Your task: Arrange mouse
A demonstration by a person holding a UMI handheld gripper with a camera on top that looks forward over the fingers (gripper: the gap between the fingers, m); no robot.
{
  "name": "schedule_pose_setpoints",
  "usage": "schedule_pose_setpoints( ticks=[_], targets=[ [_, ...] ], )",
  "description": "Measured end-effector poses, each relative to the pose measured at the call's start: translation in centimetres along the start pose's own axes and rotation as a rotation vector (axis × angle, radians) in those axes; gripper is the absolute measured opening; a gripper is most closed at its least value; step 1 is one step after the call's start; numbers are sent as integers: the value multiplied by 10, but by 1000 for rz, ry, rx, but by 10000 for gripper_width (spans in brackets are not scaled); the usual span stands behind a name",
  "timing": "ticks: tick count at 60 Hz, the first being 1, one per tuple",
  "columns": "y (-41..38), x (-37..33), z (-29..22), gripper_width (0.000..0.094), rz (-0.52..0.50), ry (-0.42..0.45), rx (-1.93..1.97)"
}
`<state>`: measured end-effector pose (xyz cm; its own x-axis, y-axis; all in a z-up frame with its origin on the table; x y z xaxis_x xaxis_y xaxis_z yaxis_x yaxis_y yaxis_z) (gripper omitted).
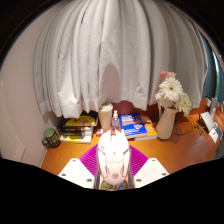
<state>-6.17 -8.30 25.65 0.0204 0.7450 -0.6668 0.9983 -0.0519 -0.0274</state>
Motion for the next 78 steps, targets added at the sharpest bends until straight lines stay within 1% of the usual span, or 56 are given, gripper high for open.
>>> schedule_pose_setpoints(
  ticks=[5, 8, 15, 22, 26, 27, 29, 32, 37, 41, 46, 49, 55, 64, 78],
  targets=[
    [-32, 32, 38, 387, -36, -74, -15],
    [-44, 53, 65, 387, -26, -139, -18],
    [-60, 91, 118, 388, -17, -257, -24],
    [-67, 116, 158, 394, -9, -326, -44],
    [-66, 121, 171, 393, -2, -341, -42],
    [-66, 122, 174, 414, 0, -345, -41],
    [-66, 122, 172, 419, 8, -318, -48],
    [-66, 123, 174, 453, 15, -310, -56],
    [-66, 124, 174, 512, 10, -310, -39],
    [-65, 123, 174, 567, 6, -333, -22],
    [-60, 116, 173, 780, 32, -359, -18],
    [-59, 105, 166, 827, 33, -342, -22],
    [-58, 71, 153, 857, 20, -293, -26],
    [-53, -2, 139, 852, -19, -233, -13],
    [-31, -110, 149, 849, -51, -151, -37]
  ],
)
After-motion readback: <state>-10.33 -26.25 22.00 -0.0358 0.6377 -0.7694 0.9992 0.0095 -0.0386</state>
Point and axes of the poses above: the point between the fingertips, and its own axes, seen from behind it with the camera up: y to the right, z down, x forward, the way the camera looks, the point moved 8 cm from there along -x, backward, against the way the camera looks, and after that the axes turned 11 degrees about -y, right-handed, at the moved point
